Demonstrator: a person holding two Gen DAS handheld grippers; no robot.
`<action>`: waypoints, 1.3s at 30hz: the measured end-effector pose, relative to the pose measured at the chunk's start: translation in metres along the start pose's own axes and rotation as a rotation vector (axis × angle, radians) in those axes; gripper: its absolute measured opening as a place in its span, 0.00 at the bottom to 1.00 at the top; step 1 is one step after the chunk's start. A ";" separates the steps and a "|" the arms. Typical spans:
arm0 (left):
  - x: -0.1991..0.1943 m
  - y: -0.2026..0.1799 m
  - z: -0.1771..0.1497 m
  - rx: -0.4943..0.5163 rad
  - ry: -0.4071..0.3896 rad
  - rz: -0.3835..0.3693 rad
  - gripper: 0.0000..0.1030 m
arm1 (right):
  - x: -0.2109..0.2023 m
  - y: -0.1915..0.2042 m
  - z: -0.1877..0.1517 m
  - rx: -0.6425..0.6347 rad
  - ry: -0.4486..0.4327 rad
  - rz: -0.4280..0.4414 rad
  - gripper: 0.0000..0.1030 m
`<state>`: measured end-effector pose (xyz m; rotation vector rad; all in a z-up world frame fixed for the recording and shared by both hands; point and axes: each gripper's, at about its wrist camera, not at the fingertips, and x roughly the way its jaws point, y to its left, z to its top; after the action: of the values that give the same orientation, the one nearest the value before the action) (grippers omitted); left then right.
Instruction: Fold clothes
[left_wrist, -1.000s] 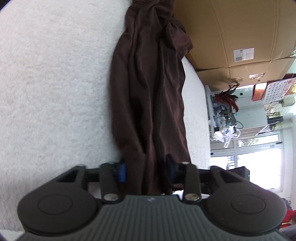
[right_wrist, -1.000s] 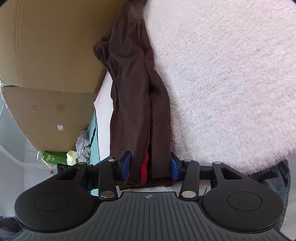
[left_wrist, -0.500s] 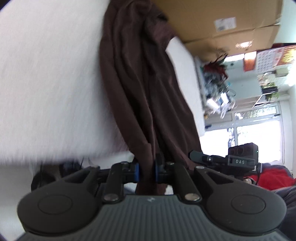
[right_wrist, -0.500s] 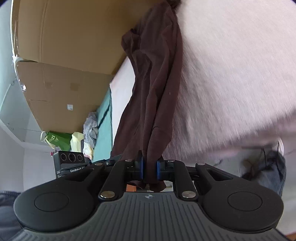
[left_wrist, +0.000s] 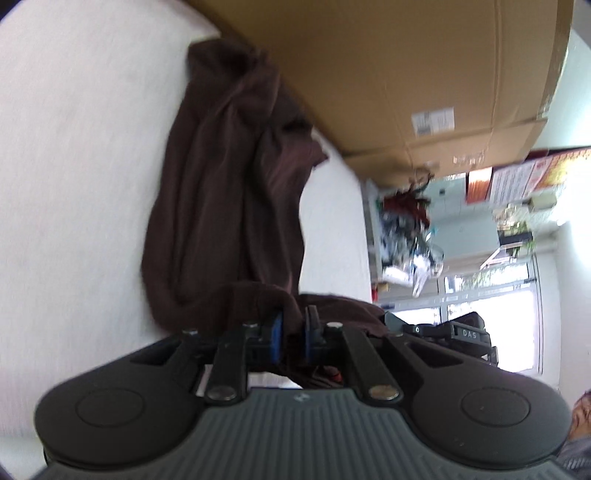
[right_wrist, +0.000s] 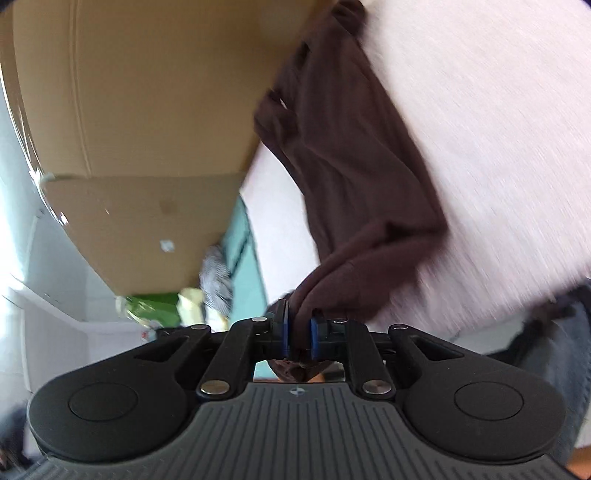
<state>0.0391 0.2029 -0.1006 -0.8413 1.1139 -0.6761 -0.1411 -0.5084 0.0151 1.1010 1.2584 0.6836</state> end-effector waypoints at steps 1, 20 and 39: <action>0.001 -0.002 0.010 0.013 -0.028 0.005 0.02 | 0.003 0.002 0.013 0.014 -0.004 0.016 0.12; 0.012 0.023 0.062 0.132 -0.117 0.278 0.05 | 0.026 -0.013 0.112 0.003 -0.167 0.006 0.56; 0.065 0.020 0.053 0.311 -0.011 0.341 0.00 | 0.071 0.009 0.052 -0.617 -0.048 -0.411 0.08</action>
<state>0.1103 0.1729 -0.1384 -0.3773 1.0751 -0.5383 -0.0736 -0.4556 -0.0074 0.3365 1.0786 0.6583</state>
